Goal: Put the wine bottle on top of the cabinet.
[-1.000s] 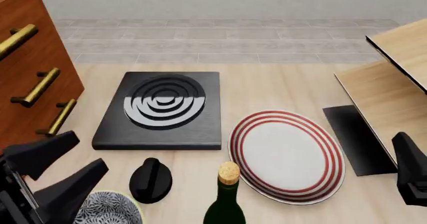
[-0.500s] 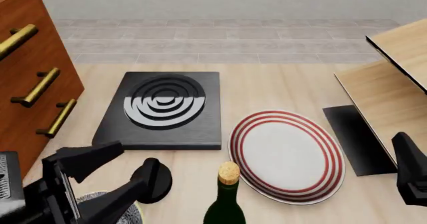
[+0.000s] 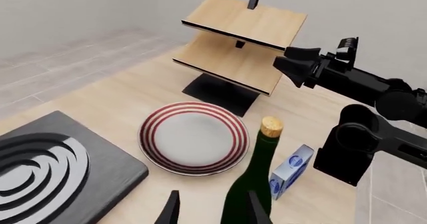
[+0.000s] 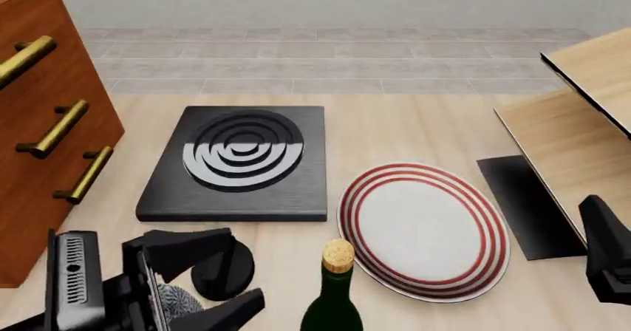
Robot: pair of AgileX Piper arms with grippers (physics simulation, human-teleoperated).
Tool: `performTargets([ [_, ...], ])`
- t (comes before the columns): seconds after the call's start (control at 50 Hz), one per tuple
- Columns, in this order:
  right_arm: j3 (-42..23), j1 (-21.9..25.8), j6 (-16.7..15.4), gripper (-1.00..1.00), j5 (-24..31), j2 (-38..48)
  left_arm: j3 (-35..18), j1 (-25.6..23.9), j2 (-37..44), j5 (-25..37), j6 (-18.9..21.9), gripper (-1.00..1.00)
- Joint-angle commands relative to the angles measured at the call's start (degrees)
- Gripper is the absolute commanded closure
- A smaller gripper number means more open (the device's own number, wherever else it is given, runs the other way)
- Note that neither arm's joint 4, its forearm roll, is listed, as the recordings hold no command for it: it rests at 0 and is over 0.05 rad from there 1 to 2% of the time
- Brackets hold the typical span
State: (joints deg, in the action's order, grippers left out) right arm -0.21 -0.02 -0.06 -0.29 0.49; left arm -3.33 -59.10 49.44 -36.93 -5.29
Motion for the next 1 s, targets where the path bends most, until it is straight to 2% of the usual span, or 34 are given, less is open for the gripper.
performTargets([
  [0.02, 0.00, -0.01, 0.00, -1.00, -0.01, 0.00, -1.28, -3.92, 8.58, -6.22, -0.71, -1.00],
  [0.24, 0.00, 0.01, 0.01, -1.00, -0.01, 0.02, -3.26, -7.43, 15.17, -9.94, -1.43, -1.00],
  [0.56, 0.00, -0.01, -0.01, -1.00, -0.01, 0.00, -3.87, -9.16, 20.80, -14.18, -2.56, -1.00],
  [0.76, 0.00, 0.00, 0.00, -1.00, -0.01, 0.00, -4.67, -10.57, 27.80, -19.00, -2.85, -1.00],
  [1.0, 0.00, 0.00, 0.01, -1.00, -0.01, 0.02, -5.33, -11.26, 31.68, -21.27, -3.01, -1.00],
])
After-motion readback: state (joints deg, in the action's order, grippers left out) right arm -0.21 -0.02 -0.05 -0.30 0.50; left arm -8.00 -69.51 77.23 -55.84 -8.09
